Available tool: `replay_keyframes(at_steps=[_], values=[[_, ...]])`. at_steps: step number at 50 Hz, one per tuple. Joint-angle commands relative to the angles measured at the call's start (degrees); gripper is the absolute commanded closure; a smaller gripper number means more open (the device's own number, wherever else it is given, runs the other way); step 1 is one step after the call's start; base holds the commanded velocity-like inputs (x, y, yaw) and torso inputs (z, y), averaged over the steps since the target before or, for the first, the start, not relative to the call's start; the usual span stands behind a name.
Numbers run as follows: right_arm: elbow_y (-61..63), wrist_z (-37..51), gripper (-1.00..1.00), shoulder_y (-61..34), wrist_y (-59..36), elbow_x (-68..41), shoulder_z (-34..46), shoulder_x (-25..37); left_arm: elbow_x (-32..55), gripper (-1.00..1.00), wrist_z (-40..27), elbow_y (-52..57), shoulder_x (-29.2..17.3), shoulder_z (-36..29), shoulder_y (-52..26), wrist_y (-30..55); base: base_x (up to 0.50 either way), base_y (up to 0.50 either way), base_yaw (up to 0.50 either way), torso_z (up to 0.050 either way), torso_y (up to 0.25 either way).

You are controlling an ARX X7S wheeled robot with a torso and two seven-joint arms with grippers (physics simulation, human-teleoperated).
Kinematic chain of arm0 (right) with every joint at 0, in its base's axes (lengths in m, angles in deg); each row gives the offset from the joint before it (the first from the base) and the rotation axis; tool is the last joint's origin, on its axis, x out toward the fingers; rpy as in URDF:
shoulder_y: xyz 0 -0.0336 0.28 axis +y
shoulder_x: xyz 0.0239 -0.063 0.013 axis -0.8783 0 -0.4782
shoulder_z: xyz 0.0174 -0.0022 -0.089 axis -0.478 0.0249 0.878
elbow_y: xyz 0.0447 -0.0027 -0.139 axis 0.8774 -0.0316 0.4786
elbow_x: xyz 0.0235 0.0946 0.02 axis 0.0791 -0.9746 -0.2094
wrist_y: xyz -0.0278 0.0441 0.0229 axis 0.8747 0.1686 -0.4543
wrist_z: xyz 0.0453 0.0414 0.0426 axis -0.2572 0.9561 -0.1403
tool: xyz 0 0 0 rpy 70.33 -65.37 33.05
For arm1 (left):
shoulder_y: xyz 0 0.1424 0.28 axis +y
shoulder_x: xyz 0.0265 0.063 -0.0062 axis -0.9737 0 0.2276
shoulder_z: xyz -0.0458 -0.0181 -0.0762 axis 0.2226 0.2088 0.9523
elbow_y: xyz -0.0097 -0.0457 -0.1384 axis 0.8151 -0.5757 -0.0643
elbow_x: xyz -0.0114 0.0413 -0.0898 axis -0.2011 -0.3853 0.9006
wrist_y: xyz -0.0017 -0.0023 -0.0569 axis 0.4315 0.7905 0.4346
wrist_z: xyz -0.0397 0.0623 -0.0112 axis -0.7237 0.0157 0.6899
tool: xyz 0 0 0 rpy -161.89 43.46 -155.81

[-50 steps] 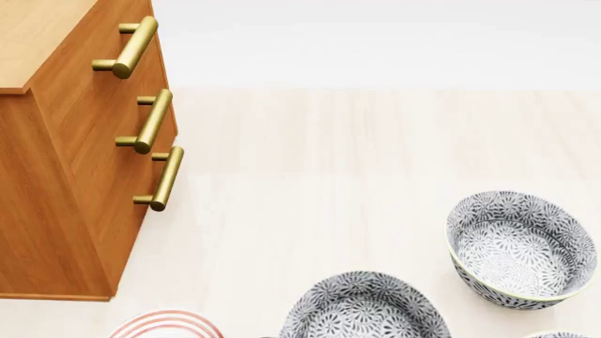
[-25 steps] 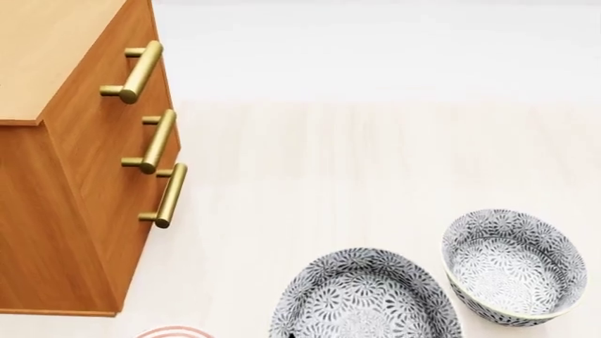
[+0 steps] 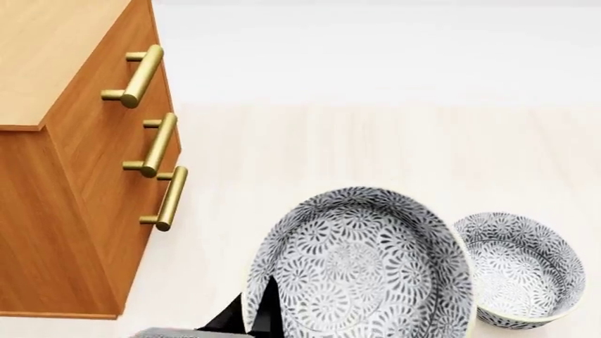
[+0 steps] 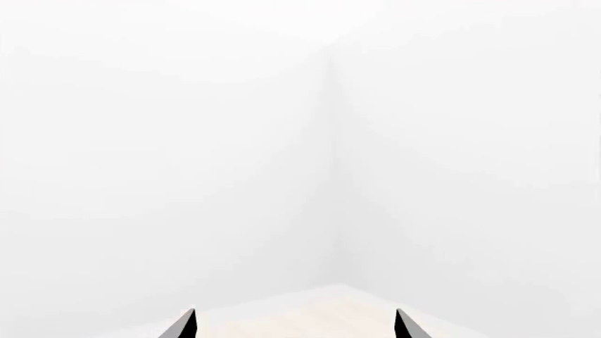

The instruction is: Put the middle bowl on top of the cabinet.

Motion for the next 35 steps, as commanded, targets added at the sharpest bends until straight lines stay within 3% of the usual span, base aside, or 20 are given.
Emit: replay_keyframes(at_steps=[1, 23, 35], values=[[-0.36, 0.40, -1.00, -0.76, 0.02, 0.62, 0.72, -0.13, -3.58, 1.00, -3.89, 13.64, -2.02, -1.62, -7.57, 8.43, 0.00, 0.00, 0.00, 0.050, 0.000], [0.82, 2.19, -1.00, -2.48, -1.44, 4.00, 3.92, -1.25, 5.05, 1.00, -7.37, 27.93, -4.12, 3.72, -24.50, 23.63, 0.00, 0.00, 0.00, 0.050, 0.013], [0.73, 2.35, -1.00, -1.84, -0.46, 3.64, 3.67, -1.18, 18.07, 1.00, -14.34, 31.37, -2.49, 11.12, -37.64, 33.48, 0.00, 0.00, 0.00, 0.050, 0.125]])
